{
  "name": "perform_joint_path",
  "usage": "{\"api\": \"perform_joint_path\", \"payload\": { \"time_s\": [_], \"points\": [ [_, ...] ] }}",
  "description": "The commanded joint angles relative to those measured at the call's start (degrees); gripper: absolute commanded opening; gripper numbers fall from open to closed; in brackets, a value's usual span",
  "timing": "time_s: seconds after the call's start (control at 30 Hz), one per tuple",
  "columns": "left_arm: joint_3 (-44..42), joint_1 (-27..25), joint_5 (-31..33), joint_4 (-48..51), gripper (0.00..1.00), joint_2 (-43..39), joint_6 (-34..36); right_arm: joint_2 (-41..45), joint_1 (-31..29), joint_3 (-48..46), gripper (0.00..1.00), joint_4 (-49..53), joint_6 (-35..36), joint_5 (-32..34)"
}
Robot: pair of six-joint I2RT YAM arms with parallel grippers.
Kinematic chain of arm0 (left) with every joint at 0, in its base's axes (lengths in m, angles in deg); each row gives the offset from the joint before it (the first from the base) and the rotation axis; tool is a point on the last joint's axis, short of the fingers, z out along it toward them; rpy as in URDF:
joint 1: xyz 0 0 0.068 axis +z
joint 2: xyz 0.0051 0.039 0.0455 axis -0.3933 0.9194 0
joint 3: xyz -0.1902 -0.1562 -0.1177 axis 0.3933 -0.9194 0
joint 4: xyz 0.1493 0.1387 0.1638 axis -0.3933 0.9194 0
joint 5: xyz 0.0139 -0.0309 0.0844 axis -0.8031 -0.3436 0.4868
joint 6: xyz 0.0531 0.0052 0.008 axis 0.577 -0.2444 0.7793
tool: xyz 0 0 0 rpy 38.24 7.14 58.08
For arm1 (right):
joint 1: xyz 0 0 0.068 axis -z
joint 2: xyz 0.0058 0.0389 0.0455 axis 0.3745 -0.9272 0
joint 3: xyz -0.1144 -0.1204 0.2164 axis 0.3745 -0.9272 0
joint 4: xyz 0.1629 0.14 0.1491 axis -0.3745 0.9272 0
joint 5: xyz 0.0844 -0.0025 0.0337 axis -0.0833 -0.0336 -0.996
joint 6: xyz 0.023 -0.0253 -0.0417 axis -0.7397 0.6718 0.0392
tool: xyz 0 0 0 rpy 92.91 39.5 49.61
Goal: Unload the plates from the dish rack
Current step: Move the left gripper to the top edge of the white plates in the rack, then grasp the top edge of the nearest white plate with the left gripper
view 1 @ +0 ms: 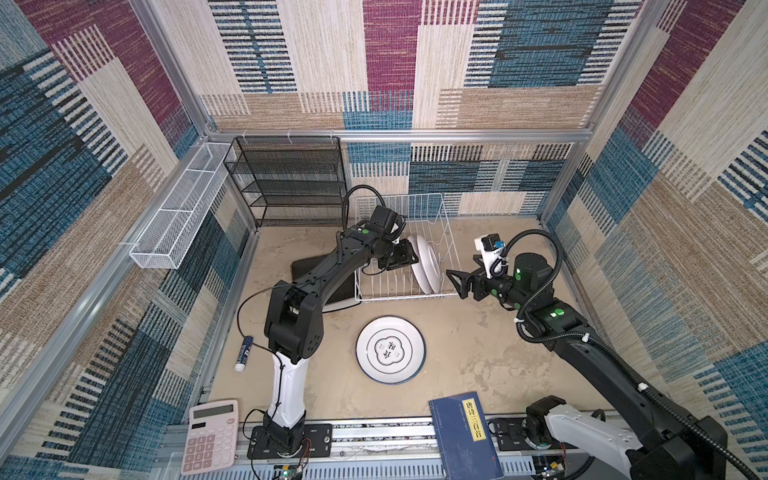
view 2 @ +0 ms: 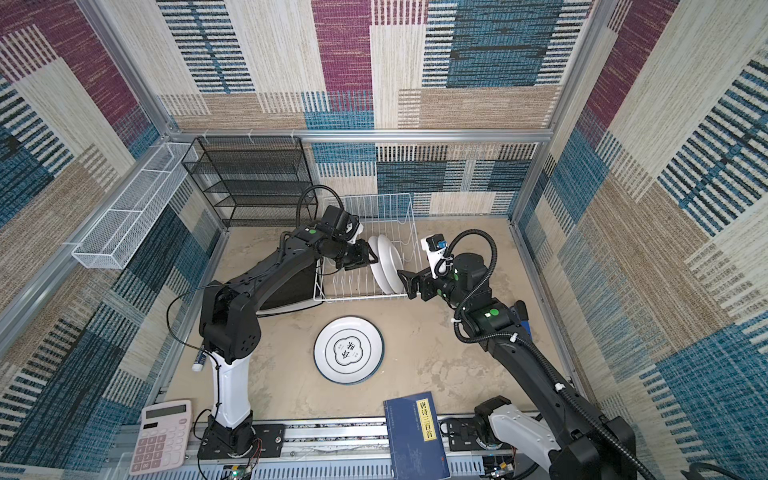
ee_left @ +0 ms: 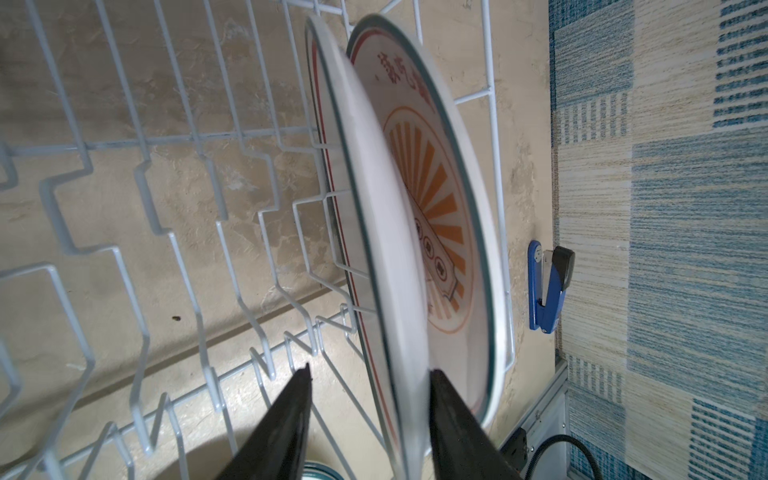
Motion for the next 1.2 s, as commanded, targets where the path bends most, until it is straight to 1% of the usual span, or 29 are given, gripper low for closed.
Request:
{"api": "perform_joint_path", "payload": {
  "time_s": [0.0, 0.1, 0.33, 0.53, 0.67, 0.8, 1.03, 1.17],
  "points": [
    [0.7, 0.1, 1.1, -0.2, 0.45, 1.2, -1.9, 0.2, 0.0, 0.0, 0.99, -1.2, -1.0, 0.3],
    [0.9, 0.0, 0.7, -0.4, 0.42, 2.2, -3.2, 0.5, 0.0, -0.2, 0.99, -0.9, -0.9, 0.7],
    [0.2, -0.2, 0.0, -2.1, 0.33, 2.6, -5.7, 0.2, -0.1, -0.1, 0.99, -0.9, -1.0, 1.4],
    [-0.2, -0.5, -1.1, -3.2, 0.26, 2.1, -6.7, -0.1, 0.0, 0.6, 0.99, -0.5, -1.3, 1.3],
    [-0.3, -0.8, -1.9, -3.9, 0.23, 2.0, -7.3, 0.0, 0.0, 0.7, 0.99, -0.4, -1.3, 1.4],
    [-0.1, -1.0, -2.4, -4.3, 0.15, 1.8, -8.2, -0.1, -0.1, 1.0, 0.99, -0.2, -1.7, 1.4],
    [-0.2, -1.5, -3.3, -5.5, 0.09, 1.0, -9.1, -0.3, 0.0, 1.0, 0.99, -0.5, -2.1, 1.3],
    [-0.4, -1.6, -3.2, -5.9, 0.03, 0.4, -9.5, -0.5, 0.0, 1.1, 0.99, -0.3, -2.1, 1.5]
  ]
}}
